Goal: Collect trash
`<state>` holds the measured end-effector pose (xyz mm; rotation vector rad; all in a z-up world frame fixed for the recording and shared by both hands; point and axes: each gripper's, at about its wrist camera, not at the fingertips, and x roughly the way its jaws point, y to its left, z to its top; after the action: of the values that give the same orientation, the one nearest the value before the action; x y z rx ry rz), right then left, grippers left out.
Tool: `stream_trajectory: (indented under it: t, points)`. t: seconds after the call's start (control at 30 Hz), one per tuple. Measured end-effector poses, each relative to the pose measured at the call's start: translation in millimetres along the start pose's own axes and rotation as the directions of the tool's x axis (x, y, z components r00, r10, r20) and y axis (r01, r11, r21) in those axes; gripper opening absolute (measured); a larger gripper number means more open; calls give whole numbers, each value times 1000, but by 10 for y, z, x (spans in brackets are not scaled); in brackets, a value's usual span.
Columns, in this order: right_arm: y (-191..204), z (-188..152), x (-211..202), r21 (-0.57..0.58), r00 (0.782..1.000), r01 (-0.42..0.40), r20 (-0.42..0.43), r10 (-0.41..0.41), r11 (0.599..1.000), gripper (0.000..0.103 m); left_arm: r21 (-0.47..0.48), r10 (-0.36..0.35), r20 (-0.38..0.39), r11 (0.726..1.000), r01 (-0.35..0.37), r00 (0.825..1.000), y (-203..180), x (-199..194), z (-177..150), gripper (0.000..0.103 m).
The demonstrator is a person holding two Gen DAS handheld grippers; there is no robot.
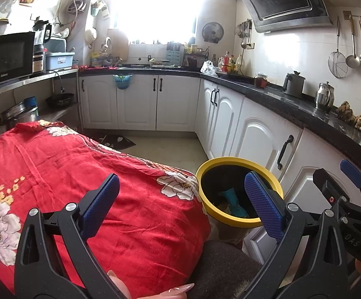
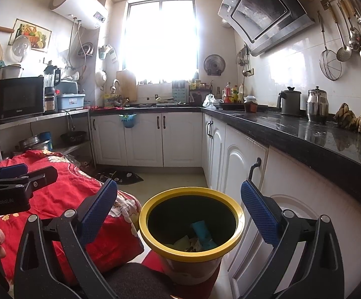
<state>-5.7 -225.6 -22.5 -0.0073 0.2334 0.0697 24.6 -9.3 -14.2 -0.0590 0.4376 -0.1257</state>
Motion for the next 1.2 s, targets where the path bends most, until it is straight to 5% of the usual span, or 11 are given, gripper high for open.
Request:
stream_trajectory:
  t: [1.2]
  points:
    - [-19,-2,-2,1,1000,-1,3,1,1000,97,3,-2,8,1000,2,1000,-41,-32,5,92]
